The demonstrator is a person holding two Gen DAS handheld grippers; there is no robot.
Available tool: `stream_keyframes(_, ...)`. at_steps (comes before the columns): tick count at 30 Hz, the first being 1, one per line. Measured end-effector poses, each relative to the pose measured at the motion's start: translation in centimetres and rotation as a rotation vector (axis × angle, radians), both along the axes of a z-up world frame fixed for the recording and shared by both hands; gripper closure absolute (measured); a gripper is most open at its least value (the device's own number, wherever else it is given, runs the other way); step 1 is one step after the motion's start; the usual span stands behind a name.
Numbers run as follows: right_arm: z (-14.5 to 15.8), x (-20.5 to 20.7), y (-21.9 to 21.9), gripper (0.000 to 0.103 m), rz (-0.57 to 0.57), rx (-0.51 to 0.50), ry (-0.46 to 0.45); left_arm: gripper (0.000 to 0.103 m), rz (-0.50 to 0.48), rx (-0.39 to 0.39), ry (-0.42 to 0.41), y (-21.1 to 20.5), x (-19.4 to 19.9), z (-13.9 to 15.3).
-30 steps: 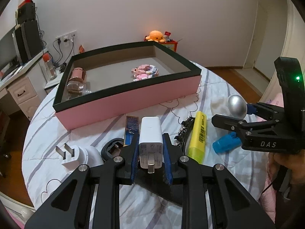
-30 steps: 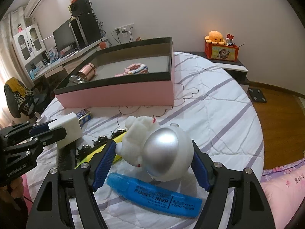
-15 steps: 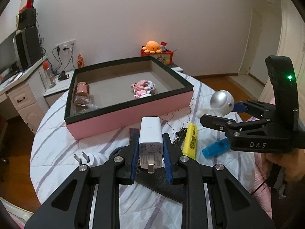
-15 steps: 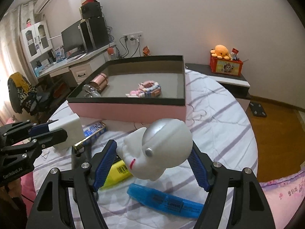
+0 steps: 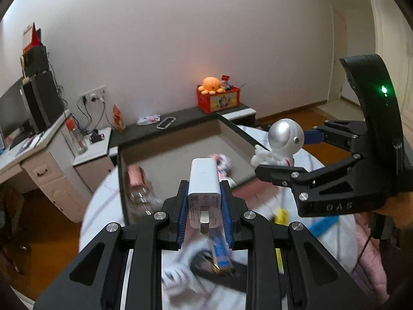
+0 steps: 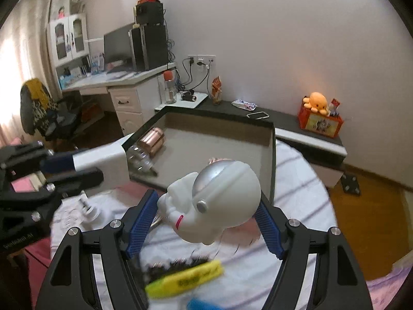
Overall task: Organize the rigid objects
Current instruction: 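Lower the charger and figurine into the pink box and open both grippers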
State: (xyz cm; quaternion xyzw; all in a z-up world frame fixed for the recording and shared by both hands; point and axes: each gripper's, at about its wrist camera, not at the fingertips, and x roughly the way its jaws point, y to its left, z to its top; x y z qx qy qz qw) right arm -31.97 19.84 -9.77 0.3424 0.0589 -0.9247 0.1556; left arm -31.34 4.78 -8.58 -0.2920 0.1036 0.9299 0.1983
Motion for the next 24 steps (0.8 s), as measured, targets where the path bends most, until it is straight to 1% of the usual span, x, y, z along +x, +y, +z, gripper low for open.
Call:
stream_keyframes(4,0.7,-3.3,-0.7,0.028,0.017,0.022,-0.010,0.080,-0.003,0.017,-0.041,-0.8,-4.2,0.4)
stream_keyframes(7,0.6,-6.1,-1.1,0.028,0.014,0.044,-0.021,0.080,0.027,-0.002,-0.049,-0.6,-6.7,0.1)
stream_keyframes(9,0.1,-7.9,-1.5,0.028,0.018,0.048,-0.038,0.080,0.040,-0.006,-0.071,-0.4,-8.7,-0.5)
stream_keyframes(12,-0.9,-10.7,-2.2,0.028,0.013,0.076,-0.064,0.080,0.045,-0.017,-0.108,0.2,-11.1,-1.6)
stream_keyframes(16,-2.6,-13.8,-2.8,0.028,0.010,0.077,-0.106,0.080,0.056,-0.043,-0.158,1.4,-14.3,-3.2)
stream_keyframes(17,-3.3,-14.7,-3.0,0.028,0.009,0.082,-0.128,0.080,0.060,-0.052,-0.166,1.7,-14.8,-3.6)
stream_keyframes(20,-4.6,-16.4,-2.9,0.028,0.002,0.093,-0.161,0.080,0.061,-0.066,-0.194,2.3,-16.3,-4.6)
stream_keyframes(24,-6.0,-17.8,-2.3,0.028,-0.005,0.078,-0.196,0.080,0.049,-0.081,-0.222,3.1,-17.5,-6.1)
